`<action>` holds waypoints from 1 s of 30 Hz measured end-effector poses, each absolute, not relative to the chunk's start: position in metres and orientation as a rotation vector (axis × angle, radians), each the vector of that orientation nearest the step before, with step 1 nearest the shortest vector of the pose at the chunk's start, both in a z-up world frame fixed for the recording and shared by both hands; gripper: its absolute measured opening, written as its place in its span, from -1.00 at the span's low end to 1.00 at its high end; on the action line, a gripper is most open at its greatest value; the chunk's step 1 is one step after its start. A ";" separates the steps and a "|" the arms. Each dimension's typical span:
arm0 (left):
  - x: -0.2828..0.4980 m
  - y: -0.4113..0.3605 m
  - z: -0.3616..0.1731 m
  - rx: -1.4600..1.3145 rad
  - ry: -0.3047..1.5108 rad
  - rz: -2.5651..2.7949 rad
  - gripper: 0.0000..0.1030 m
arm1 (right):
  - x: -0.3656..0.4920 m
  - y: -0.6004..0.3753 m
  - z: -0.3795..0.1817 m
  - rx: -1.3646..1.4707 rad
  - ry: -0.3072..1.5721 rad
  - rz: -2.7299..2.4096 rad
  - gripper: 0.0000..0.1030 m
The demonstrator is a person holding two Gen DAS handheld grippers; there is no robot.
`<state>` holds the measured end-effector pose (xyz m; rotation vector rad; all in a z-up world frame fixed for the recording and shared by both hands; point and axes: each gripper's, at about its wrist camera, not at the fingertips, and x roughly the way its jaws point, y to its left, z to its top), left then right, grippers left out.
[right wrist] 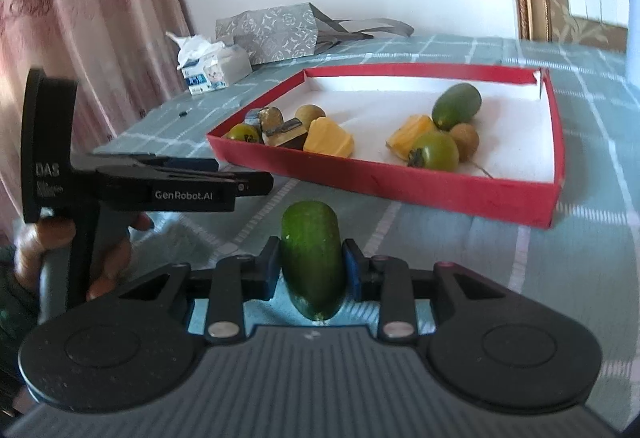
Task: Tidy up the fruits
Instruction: 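Carry the green cucumber into the tray and open the right gripper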
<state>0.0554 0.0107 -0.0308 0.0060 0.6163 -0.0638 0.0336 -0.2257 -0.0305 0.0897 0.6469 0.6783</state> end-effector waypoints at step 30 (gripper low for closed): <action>0.056 0.008 -0.031 0.011 0.620 -0.072 0.59 | 0.164 -0.185 0.007 0.050 0.584 0.508 -0.41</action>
